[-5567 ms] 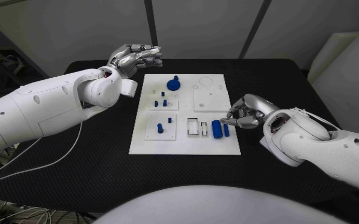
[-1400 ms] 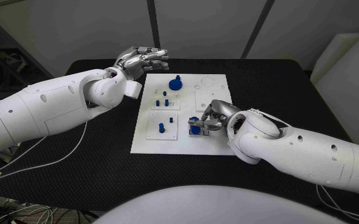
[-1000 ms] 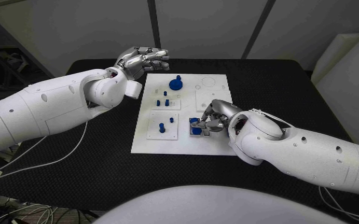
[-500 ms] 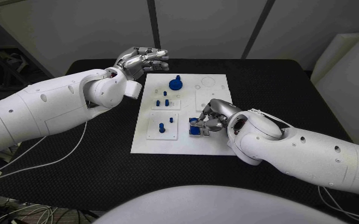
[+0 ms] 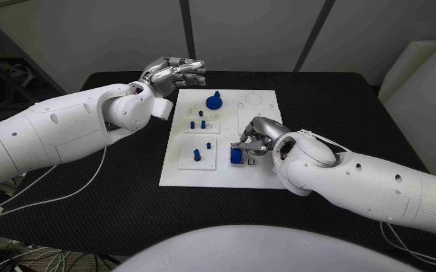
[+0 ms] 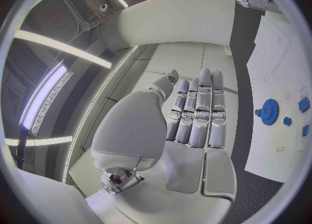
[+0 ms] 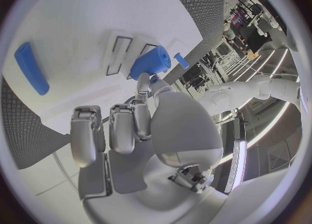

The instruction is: Assemble the parts on the task board

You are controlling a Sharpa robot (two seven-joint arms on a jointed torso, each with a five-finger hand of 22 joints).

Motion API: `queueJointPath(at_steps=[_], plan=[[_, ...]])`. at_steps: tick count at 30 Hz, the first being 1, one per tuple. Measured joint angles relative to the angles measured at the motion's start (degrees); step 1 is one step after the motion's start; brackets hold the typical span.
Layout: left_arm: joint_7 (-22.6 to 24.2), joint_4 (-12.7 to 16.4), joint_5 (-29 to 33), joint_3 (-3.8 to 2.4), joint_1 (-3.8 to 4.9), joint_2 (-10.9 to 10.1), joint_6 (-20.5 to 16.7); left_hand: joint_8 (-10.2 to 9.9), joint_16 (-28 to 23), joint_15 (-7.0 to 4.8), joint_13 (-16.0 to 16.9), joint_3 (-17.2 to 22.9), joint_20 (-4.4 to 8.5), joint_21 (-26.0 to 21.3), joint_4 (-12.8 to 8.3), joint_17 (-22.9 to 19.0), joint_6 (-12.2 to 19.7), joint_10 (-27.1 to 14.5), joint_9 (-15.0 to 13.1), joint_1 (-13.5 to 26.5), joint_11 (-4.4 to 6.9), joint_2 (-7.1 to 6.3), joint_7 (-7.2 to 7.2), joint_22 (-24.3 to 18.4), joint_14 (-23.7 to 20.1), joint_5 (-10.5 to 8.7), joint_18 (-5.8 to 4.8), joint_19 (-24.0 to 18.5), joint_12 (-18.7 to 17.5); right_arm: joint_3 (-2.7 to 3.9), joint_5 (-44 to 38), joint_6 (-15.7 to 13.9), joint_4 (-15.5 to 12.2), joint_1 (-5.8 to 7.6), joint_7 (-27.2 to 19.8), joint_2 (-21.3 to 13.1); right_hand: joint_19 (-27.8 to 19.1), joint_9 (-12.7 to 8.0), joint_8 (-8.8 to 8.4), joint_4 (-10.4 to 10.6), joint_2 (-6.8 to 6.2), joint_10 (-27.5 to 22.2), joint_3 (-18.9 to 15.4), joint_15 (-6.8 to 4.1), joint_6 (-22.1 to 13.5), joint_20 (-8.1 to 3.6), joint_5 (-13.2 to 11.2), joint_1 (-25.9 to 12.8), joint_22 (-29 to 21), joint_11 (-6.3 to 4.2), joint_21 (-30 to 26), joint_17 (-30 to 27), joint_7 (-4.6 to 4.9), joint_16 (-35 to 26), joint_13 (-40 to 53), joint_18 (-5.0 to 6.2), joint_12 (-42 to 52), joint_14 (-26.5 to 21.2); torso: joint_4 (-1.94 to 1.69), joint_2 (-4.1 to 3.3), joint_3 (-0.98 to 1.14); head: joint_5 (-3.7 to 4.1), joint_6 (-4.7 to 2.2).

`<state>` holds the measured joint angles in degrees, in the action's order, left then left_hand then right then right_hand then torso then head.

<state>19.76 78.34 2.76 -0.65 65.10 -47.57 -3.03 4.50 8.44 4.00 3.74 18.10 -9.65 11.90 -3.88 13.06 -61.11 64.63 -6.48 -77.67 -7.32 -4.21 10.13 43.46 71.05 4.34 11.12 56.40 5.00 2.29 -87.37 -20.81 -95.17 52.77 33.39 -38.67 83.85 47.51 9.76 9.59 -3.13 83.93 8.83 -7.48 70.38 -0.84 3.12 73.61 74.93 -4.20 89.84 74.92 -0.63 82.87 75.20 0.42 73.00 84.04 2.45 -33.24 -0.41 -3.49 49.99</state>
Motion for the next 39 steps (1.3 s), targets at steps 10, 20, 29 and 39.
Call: queueJointPath(at_steps=[10,20,29,39], plan=[[-0.1,0.0,0.0,0.0,0.0,-0.06,0.01,0.0,0.0,0.0,0.0,0.0,0.0,0.0,0.0,0.0,0.0,0.0,0.0,0.0,0.0,0.0,0.0,0.0,0.0,0.0,0.0,0.0,0.0,-0.13,-3.25,-1.11,0.3,-0.12,-2.51,-0.27,0.0,0.09,-0.67,-0.31,0.1,-0.01,-0.48,0.01,0.0,0.0,0.0,0.58,-0.01,0.01,0.0,0.0,0.0,0.0,-0.14,0.0,0.2,0.0,0.05,0.07,-0.03,-0.05,0.0],[-0.19,-0.15,0.0,0.09,0.0,-0.11,0.01,0.0,0.0,0.0,0.0,0.0,0.0,0.0,0.0,0.06,0.0,0.0,0.0,0.0,0.0,0.0,0.0,-0.15,0.0,0.0,0.0,0.0,0.0,-0.13,-1.79,-8.42,-0.76,-0.14,-9.4,-1.74,0.0,0.18,-1.18,0.66,0.21,0.0,-1.45,0.01,0.0,0.0,0.0,-1.47,-0.01,0.01,0.0,-0.01,0.0,0.0,-0.21,0.0,-1.19,0.0,0.12,0.07,-0.03,-0.07,0.0],[-0.27,-0.11,0.01,0.38,0.0,-0.46,0.01,0.0,0.0,0.0,0.0,0.0,0.0,0.0,0.0,0.06,0.0,0.0,0.0,0.0,0.0,0.0,0.0,-0.15,0.0,0.0,0.0,0.0,0.0,-0.14,0.16,-9.27,-3.44,-0.18,-14.72,-5.24,0.0,0.29,-1.53,0.47,-0.03,0.0,-1.93,0.01,0.0,0.0,0.0,-1.68,-0.01,0.01,0.0,-0.01,0.0,-0.21,-0.11,0.0,-1.45,0.0,0.12,0.07,0.0,-0.25,0.0],[-0.3,-0.09,0.01,0.44,0.0,-0.54,0.01,0.0,0.0,0.0,0.0,0.0,0.0,0.0,0.0,0.06,0.0,0.0,0.0,0.0,0.0,0.0,0.0,-0.14,0.0,0.0,0.0,0.0,0.0,-0.22,0.06,-4.0,-5.22,-0.27,-16.15,-6.94,-0.01,0.35,-2.16,-1.24,-0.98,0.0,-1.76,0.01,0.0,0.01,0.0,0.37,-0.02,0.01,0.0,-0.01,0.0,-0.21,-0.09,0.0,-1.82,0.0,0.12,0.1,-0.01,-0.04,0.0]])
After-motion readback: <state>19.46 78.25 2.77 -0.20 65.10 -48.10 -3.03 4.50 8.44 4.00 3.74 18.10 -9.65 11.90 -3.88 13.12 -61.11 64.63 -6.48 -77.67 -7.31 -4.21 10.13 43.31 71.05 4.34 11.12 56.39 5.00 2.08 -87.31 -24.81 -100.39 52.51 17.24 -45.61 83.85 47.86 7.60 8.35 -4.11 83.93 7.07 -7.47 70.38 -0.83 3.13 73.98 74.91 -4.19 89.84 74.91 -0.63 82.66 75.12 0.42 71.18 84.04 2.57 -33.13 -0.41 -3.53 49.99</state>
